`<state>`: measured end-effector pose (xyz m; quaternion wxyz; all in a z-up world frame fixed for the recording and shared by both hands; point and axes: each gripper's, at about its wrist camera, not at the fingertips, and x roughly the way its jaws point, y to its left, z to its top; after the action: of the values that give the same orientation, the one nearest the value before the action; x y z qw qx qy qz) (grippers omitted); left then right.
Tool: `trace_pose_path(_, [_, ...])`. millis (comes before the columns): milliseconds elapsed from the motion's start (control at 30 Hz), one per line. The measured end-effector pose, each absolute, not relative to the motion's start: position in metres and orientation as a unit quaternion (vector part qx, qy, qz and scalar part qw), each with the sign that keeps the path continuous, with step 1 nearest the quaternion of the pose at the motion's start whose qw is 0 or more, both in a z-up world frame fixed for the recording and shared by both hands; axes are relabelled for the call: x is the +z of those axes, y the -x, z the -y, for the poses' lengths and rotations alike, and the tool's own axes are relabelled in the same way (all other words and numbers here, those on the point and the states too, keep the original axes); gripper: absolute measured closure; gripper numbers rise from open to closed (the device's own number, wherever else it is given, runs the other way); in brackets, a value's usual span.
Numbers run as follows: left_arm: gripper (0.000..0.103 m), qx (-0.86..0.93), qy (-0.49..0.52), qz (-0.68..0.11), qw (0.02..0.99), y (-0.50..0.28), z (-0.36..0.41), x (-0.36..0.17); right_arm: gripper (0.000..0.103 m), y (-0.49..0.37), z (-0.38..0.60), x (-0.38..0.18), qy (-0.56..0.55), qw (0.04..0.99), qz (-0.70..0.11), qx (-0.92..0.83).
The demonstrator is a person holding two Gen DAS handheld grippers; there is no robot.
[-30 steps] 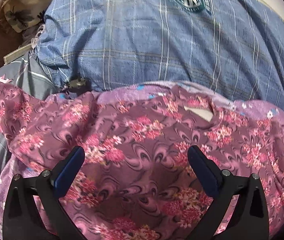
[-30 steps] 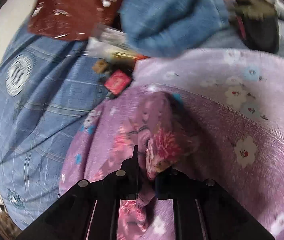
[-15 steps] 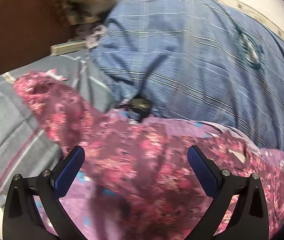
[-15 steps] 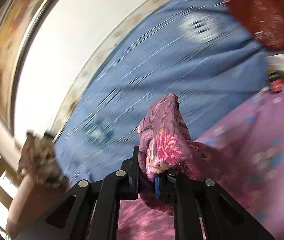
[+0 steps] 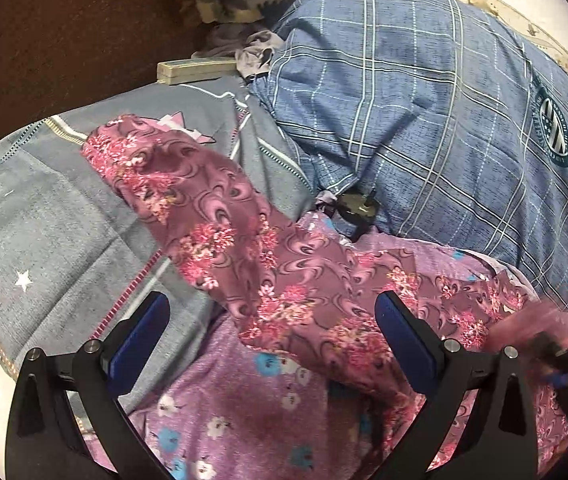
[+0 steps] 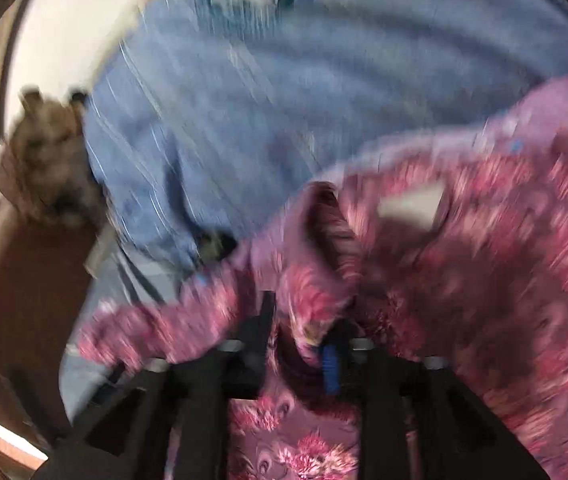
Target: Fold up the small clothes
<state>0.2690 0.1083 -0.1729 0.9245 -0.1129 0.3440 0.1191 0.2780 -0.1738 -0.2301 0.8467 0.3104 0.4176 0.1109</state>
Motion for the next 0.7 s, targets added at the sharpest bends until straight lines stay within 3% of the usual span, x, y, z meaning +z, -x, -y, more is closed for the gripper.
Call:
trace_pose_path(33, [0.0,0.12,0.114,-0.344,0.924,-0.269,-0.11,-0.173,0.038,-0.278,0.168,-0.236,-0.312,0.839,-0.429,0.122])
trace_pose_path(67, [0.0,0.121,0.115,-0.343,0.924,-0.268,-0.113,-0.172,0.037,-0.277,0.158,-0.24,-0.31,0.831,-0.441,0.136])
trace_pose_path(200, [0.0,0.129,0.123,-0.342,0.923,-0.267,-0.123,-0.171,0.036,-0.265,0.135,-0.231,-0.267,0.824,-0.451,0.213])
trace_pose_path(367, [0.0,0.166,0.148,-0.331,0.917,-0.259,-0.15,-0.167,0.037,-0.24,0.169,-0.209,-0.263,0.861,-0.391,0.192])
trace_pose_path(400, [0.0,0.173,0.157,-0.325,0.916,-0.256,-0.156,-0.166,0.045,-0.242,0.177,-0.211,-0.267,0.864,-0.391,0.174])
trace_pose_path(433, [0.0,0.183,0.169,-0.316,0.915,-0.251,-0.165,-0.164,0.063,-0.244,0.185,-0.216,-0.272,0.861,-0.398,0.163])
trace_pose_path(500, [0.0,0.198,0.181,-0.305,0.914,-0.246,-0.176,-0.162,0.077,-0.256,0.194,-0.232,-0.291,0.847,-0.42,0.145])
trace_pose_path(667, [0.0,0.239,0.23,-0.293,0.897,-0.235,-0.218,-0.164,0.076,-0.28,0.166,-0.292,-0.27,0.8,-0.52,0.129])
trace_pose_path(700, [0.0,0.246,0.247,-0.293,0.89,-0.232,-0.228,-0.166,0.078,-0.278,0.159,-0.285,-0.261,0.816,-0.501,0.123])
